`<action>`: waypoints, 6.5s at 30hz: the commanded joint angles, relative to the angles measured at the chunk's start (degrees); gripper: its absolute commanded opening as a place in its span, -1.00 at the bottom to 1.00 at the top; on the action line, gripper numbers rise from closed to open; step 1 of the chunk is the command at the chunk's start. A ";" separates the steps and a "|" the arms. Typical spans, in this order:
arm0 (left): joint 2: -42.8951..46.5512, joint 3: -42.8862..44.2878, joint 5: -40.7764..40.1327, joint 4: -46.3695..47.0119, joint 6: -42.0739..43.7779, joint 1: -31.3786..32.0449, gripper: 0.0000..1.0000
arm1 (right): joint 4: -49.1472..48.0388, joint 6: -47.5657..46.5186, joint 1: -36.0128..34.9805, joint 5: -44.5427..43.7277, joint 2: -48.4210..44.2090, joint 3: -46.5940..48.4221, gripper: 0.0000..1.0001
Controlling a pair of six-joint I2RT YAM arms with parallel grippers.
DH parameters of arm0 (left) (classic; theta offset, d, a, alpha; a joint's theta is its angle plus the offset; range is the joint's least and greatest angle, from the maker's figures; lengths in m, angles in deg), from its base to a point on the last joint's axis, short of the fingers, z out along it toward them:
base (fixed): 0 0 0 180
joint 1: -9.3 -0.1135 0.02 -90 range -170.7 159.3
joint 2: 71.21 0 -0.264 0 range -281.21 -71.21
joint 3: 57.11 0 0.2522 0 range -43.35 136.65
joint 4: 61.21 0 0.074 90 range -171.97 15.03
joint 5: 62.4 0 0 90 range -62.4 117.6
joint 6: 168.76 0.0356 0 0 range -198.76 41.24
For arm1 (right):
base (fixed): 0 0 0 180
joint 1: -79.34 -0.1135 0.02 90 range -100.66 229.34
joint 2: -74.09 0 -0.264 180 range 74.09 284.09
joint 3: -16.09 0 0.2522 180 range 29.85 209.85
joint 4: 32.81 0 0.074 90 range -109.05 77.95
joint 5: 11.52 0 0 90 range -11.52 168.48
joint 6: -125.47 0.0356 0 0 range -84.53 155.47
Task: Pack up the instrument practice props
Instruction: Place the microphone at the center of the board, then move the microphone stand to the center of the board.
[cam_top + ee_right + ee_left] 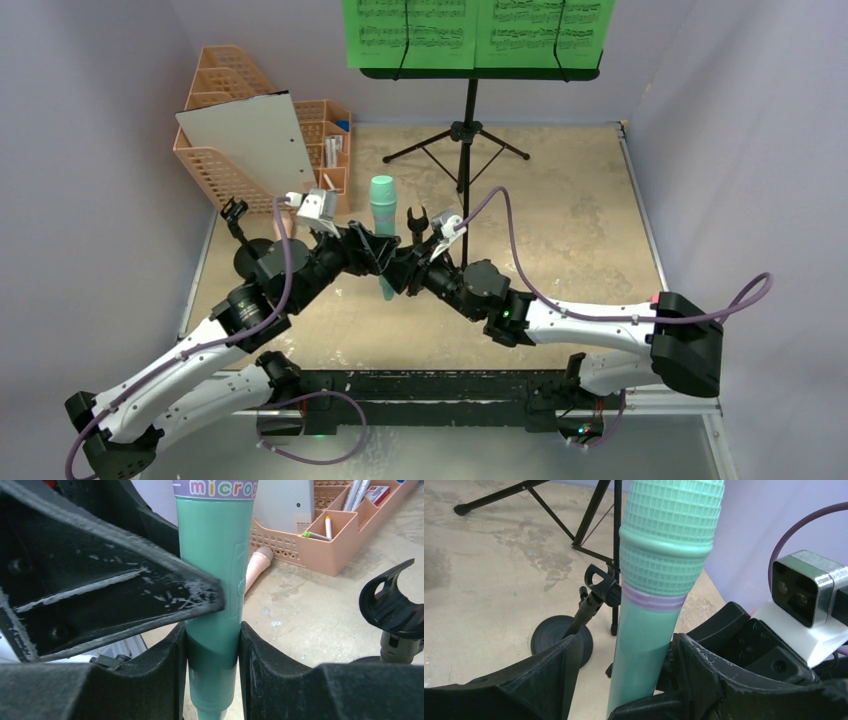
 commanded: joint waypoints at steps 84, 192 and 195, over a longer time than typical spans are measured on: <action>-52.26 10.75 -1.44 -13.50 20.41 -42.48 -0.14 | -23.29 -17.43 -0.02 -6.86 -22.38 -28.10 0.78; -39.88 -17.02 12.08 68.28 24.95 -9.86 -1.00 | -9.71 -27.71 -0.02 -22.42 -37.04 -31.34 0.82; -37.18 -18.33 7.19 66.40 28.49 -9.90 -1.00 | -9.68 -27.78 -0.02 -22.45 -36.85 -31.35 0.82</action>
